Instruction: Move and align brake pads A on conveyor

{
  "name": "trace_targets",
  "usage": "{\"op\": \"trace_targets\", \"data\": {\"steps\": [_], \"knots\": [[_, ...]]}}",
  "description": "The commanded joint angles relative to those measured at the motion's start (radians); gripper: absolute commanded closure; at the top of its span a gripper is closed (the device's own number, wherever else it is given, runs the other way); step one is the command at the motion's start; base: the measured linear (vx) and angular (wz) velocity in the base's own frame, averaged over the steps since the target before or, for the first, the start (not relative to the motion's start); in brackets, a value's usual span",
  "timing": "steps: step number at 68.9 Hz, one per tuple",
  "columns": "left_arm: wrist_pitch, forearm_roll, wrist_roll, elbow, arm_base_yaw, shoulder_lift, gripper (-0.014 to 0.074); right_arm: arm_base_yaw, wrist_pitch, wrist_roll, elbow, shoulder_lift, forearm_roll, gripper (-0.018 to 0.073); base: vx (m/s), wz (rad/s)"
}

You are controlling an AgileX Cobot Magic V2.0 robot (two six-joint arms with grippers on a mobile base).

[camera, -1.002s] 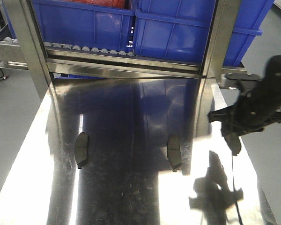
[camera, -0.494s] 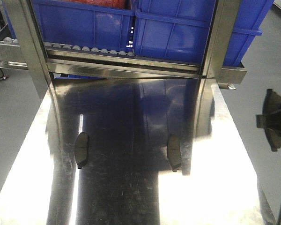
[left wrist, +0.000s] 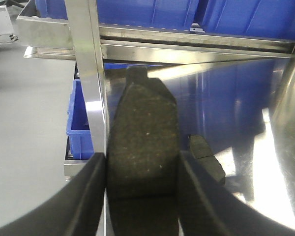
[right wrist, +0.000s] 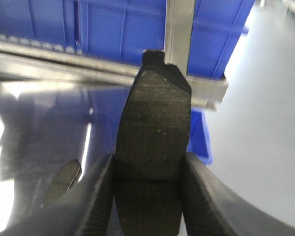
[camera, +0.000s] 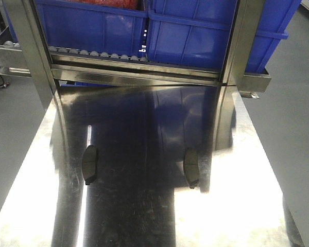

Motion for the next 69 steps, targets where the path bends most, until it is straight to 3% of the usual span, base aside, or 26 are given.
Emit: {"op": "trace_targets", "data": {"steps": [1,17,69], "knots": [[-0.09,-0.01,-0.001,-0.029,-0.003,0.007,0.0602,-0.001,-0.131,-0.017,0.01,-0.062,0.002,0.0561,0.0,0.0],[-0.09,-0.01,-0.001,-0.029,-0.003,0.007,0.0602,-0.001,-0.139,-0.017,0.077,-0.178,0.003,0.0561,0.0,0.0],[-0.09,-0.01,-0.001,-0.029,-0.003,0.007,0.0602,-0.001,-0.137,-0.017,0.091,-0.182,-0.003,0.0561,0.0,0.0]]}}
